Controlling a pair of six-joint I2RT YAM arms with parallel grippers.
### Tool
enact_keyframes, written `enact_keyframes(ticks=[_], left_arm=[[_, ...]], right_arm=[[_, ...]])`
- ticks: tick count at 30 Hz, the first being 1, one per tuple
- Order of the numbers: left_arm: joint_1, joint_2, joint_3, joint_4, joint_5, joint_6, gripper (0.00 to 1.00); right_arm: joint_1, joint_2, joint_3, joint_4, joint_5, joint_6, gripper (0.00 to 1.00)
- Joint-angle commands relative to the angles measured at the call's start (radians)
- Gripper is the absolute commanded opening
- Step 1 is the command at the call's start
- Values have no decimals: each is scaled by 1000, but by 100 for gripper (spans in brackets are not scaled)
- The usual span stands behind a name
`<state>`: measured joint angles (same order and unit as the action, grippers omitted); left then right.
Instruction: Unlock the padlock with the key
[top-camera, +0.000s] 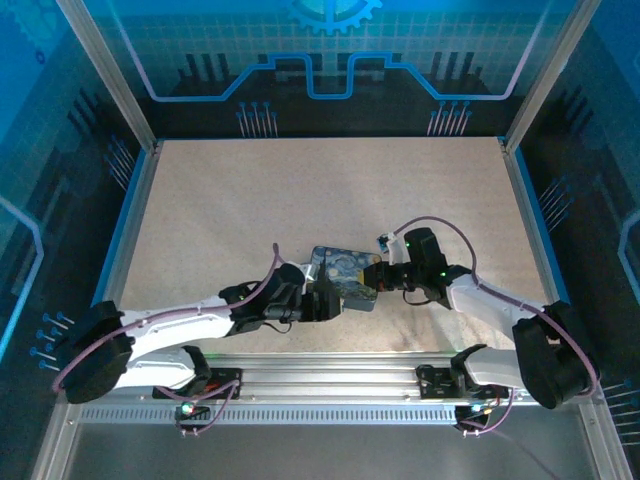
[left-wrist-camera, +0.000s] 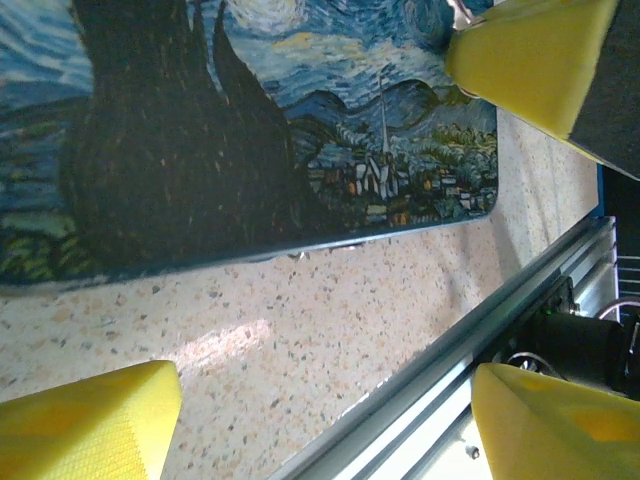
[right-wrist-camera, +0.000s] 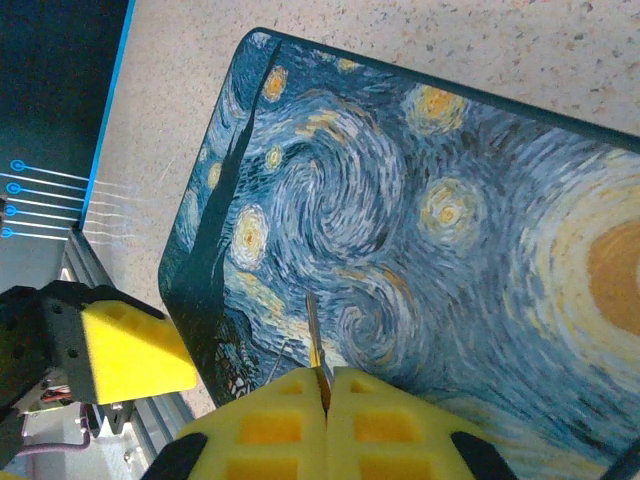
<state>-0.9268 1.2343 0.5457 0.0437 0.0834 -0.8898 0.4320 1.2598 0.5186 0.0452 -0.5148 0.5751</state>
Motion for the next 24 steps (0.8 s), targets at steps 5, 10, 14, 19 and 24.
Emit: enact_keyframes(ticks=[5, 10, 14, 19, 24], left_arm=[[56, 68, -23, 147, -31, -33, 80], [108, 74, -15, 151, -42, 17, 80], [161, 69, -7, 130, -40, 58, 80], [204, 50, -6, 111, -25, 144, 79], [199, 0, -67, 101, -18, 168, 78]], right_arm=[[-6, 67, -17, 1, -16, -5, 4], [21, 114, -20, 44, -21, 19, 4], [54, 157, -11, 91, -18, 44, 4], [87, 210, 7, 131, -5, 66, 4], [99, 244, 25, 142, -1, 77, 4]])
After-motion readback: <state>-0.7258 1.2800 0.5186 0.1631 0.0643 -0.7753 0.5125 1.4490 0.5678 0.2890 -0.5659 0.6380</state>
